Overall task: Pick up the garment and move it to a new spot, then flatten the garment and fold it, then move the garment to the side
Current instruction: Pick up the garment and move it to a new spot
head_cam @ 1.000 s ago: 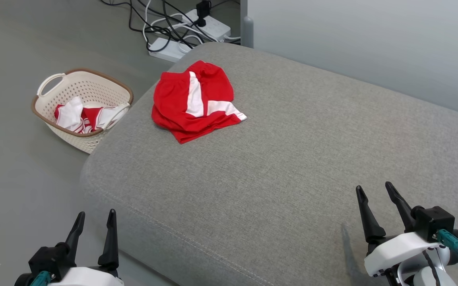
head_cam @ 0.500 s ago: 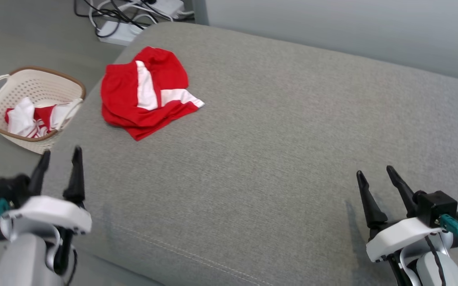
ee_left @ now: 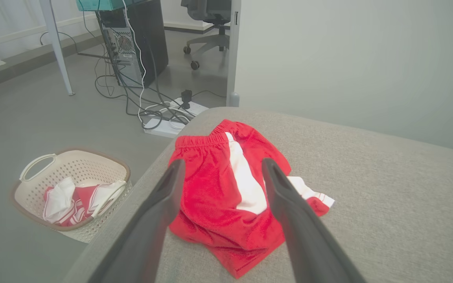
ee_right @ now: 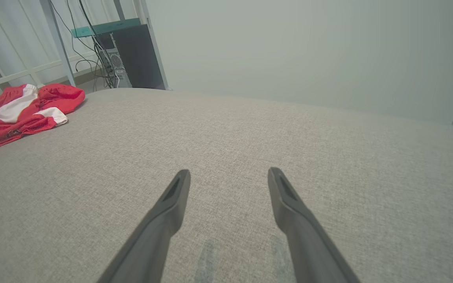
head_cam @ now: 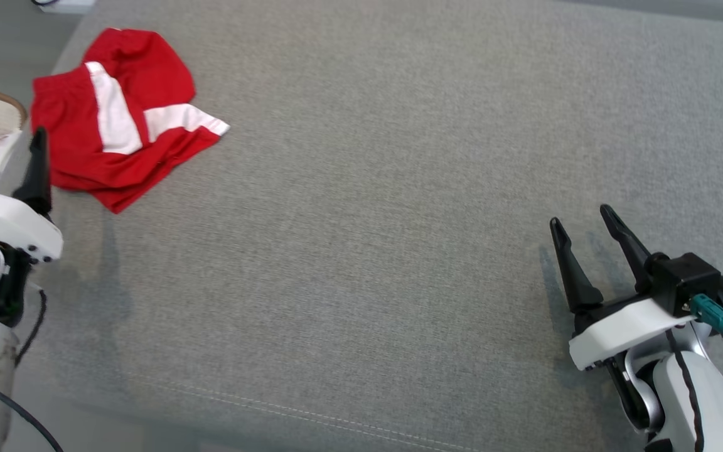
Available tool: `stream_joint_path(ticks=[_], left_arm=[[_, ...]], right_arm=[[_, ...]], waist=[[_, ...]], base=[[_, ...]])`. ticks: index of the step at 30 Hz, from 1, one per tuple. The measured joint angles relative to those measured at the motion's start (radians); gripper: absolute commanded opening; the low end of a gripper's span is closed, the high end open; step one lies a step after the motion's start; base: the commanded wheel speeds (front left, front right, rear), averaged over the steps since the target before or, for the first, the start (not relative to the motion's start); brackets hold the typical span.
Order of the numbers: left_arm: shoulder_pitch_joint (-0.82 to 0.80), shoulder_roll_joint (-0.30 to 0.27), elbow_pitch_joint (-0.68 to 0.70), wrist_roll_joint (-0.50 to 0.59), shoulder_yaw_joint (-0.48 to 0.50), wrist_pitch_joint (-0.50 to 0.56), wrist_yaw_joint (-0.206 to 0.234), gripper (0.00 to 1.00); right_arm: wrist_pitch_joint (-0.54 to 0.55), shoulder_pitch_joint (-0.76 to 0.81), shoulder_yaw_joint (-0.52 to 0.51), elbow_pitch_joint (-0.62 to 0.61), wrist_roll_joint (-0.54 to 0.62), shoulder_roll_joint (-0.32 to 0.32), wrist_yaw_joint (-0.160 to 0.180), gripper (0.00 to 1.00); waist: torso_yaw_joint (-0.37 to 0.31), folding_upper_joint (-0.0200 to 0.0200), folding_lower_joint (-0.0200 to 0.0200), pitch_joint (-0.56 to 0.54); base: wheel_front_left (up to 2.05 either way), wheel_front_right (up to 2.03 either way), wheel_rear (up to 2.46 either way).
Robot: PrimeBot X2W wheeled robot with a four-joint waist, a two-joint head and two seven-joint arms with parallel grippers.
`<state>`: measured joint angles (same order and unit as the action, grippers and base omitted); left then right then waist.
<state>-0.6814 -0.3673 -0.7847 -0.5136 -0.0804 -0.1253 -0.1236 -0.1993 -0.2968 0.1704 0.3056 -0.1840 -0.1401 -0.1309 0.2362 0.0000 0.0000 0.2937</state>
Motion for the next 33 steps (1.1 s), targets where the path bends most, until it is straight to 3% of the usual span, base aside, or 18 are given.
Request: stream_joint_path(ticks=[14,28,29,30,31,33], left_arm=[[-0.181,-0.094,-0.192,-0.115,-0.117,0.048,0.000,1.00],[-0.265,-0.102,-0.326,-0.186,-0.161,0.053,0.005,1.00],[-0.266,-0.102,-0.335,-0.184,-0.162,0.051,0.005,0.82],[-0.268,-0.102,-0.345,-0.182,-0.163,0.043,0.008,0.35],[-0.269,-0.102,-0.354,-0.178,-0.166,0.036,0.015,0.00],[-0.270,-0.102,-0.370,-0.174,-0.168,0.026,0.017,0.00]], right_arm=[[0.026,-0.082,0.040,-0.062,0.018,-0.013,0.000,1.00],[0.051,-0.115,0.039,-0.117,0.047,-0.019,0.000,1.00],[0.051,-0.118,0.039,-0.120,0.047,-0.019,0.000,1.00],[0.051,-0.123,0.039,-0.121,0.047,-0.018,0.000,1.00],[0.051,-0.125,0.038,-0.121,0.047,-0.019,0.000,1.00],[0.051,-0.125,0.036,-0.119,0.047,-0.018,0.000,1.00]], waist=[[-0.088,0.0000,0.0000,0.132],[-0.156,0.0000,0.0000,0.222],[-0.162,-0.0001,0.0000,0.224],[-0.168,0.0000,0.0000,0.226],[-0.173,-0.0001,0.0000,0.226],[-0.182,0.0000,0.0000,0.221]], base=[[0.00,0.00,0.00],[0.00,0.00,0.00],[0.00,0.00,0.00],[0.00,0.00,0.00],[0.00,0.00,0.00],[0.00,0.00,0.00]])
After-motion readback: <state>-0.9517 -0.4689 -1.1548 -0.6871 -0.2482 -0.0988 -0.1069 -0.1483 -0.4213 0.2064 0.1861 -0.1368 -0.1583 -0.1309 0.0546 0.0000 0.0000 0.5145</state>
